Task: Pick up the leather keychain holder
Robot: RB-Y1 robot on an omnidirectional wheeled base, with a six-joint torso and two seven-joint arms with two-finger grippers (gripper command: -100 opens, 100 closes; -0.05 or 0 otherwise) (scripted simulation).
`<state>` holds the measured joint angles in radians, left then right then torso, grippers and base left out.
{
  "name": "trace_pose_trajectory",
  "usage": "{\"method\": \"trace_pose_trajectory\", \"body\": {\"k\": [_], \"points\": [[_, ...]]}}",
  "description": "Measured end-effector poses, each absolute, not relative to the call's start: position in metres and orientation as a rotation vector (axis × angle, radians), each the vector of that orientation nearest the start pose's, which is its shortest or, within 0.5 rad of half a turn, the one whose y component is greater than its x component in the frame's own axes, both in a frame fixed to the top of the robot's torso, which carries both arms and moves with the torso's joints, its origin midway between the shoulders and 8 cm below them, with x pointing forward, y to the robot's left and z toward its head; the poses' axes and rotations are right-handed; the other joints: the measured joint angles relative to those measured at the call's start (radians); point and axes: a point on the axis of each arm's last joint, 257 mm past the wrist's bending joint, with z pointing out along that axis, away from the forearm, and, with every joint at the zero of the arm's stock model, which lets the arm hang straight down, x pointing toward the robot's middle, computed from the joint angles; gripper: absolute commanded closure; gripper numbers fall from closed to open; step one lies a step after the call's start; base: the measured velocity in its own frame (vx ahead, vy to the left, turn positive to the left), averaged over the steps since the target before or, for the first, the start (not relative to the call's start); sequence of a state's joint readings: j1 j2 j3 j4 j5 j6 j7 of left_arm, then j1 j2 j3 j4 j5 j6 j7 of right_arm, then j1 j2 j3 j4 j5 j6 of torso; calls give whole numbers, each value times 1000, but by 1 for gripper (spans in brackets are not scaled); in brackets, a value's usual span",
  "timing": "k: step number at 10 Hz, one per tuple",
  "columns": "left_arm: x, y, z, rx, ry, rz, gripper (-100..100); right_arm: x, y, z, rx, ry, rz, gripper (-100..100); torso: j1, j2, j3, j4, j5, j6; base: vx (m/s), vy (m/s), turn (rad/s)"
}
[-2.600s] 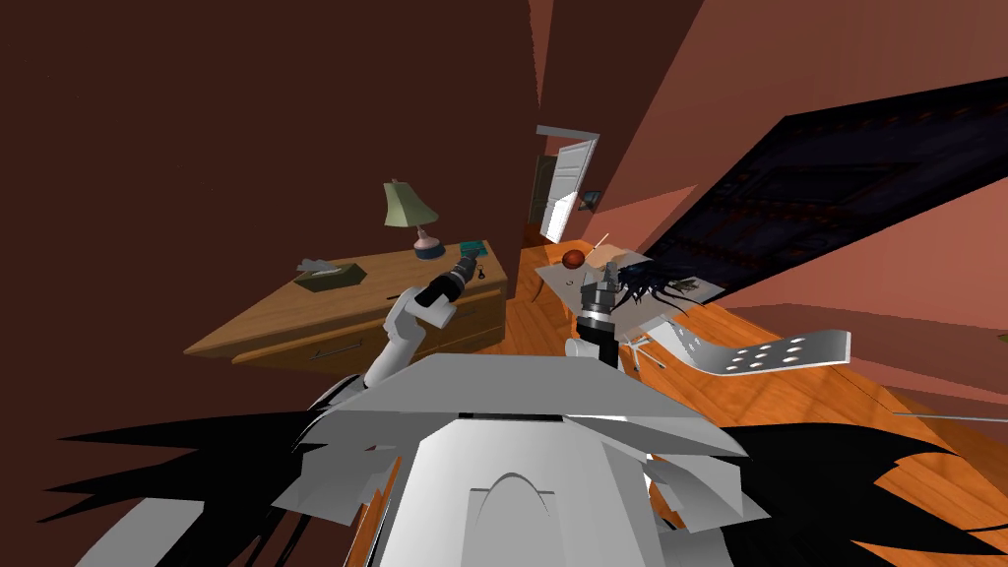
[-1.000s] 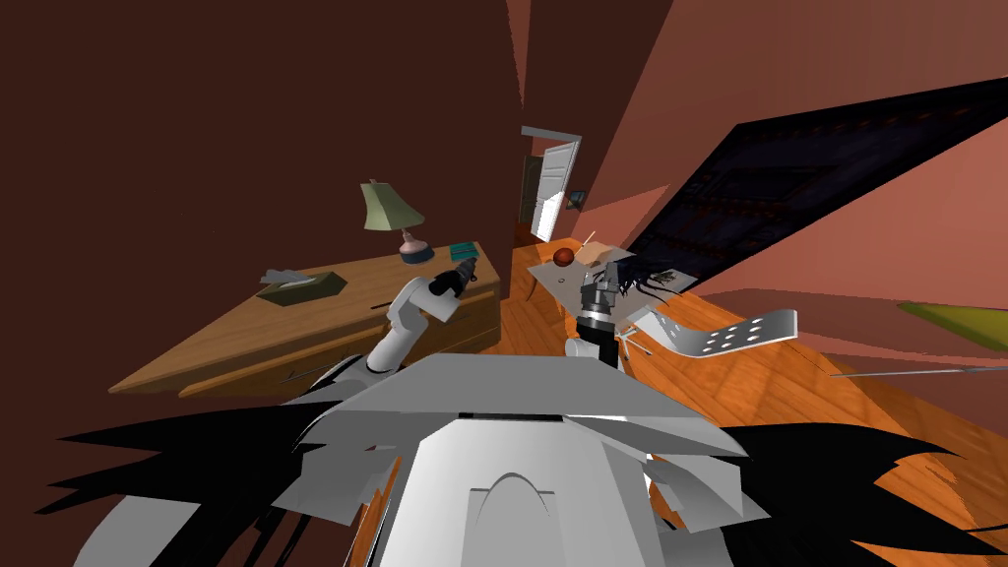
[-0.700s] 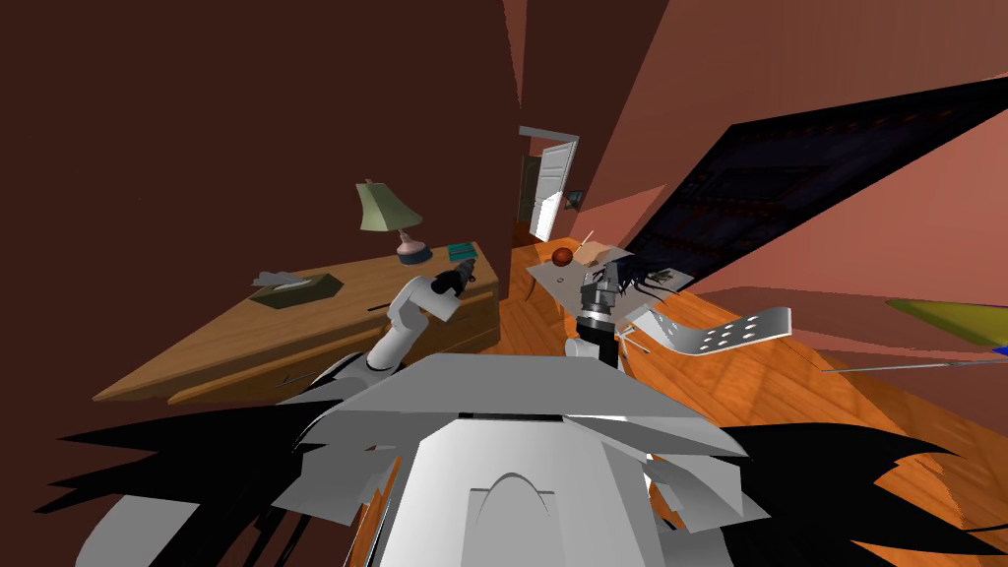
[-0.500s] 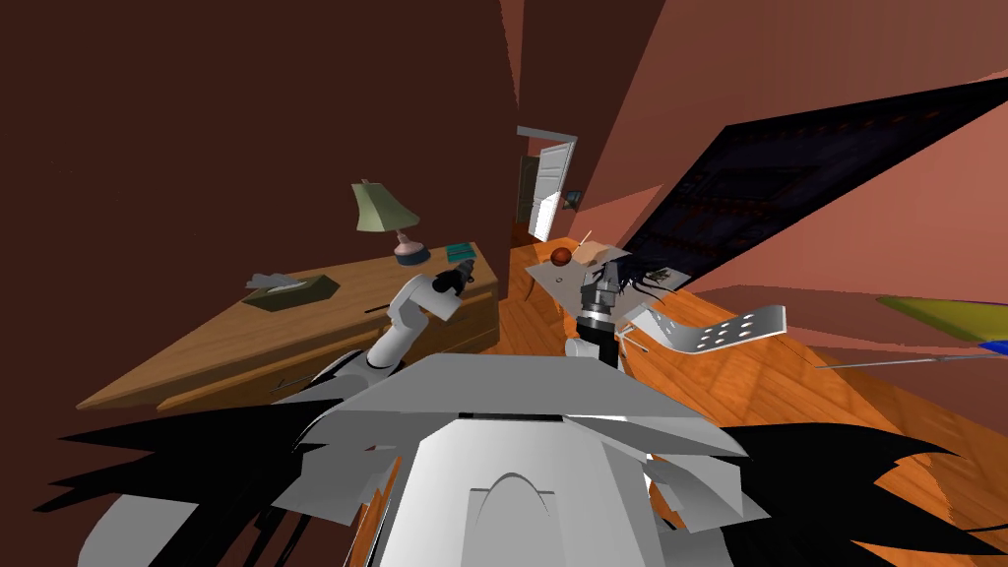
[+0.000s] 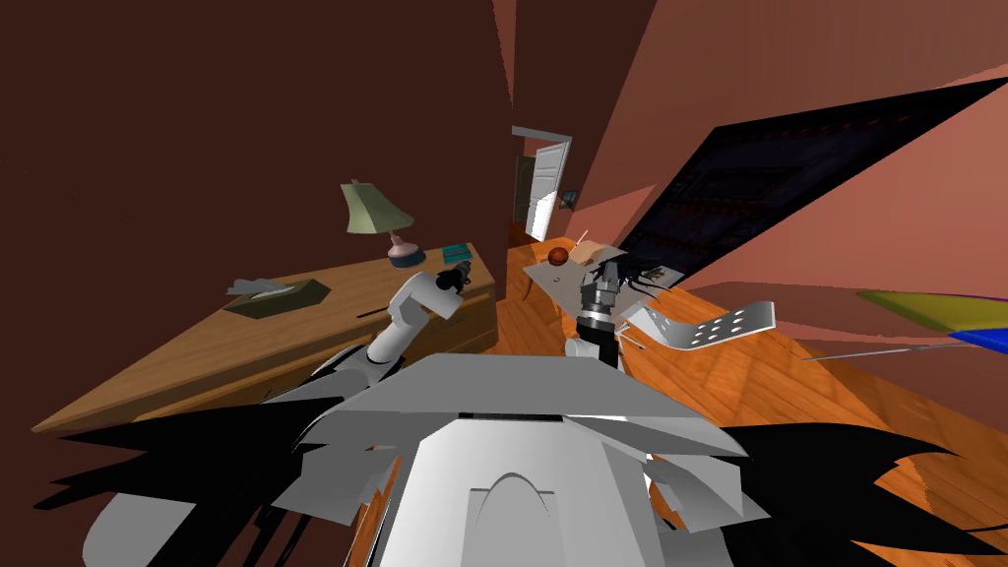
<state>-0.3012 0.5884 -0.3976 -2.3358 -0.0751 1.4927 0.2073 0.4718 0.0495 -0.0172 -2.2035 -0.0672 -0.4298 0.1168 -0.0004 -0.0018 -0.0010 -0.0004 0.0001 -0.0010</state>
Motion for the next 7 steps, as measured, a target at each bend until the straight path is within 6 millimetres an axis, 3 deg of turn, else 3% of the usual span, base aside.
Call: {"method": "trace_pose_trajectory", "body": {"k": [7], "points": [[470,235,-123,-1132,1771,-395,-100,368,-299,-15,786,646,1203,0,0,0,0,0,0,0,18,-7,-32]]}}
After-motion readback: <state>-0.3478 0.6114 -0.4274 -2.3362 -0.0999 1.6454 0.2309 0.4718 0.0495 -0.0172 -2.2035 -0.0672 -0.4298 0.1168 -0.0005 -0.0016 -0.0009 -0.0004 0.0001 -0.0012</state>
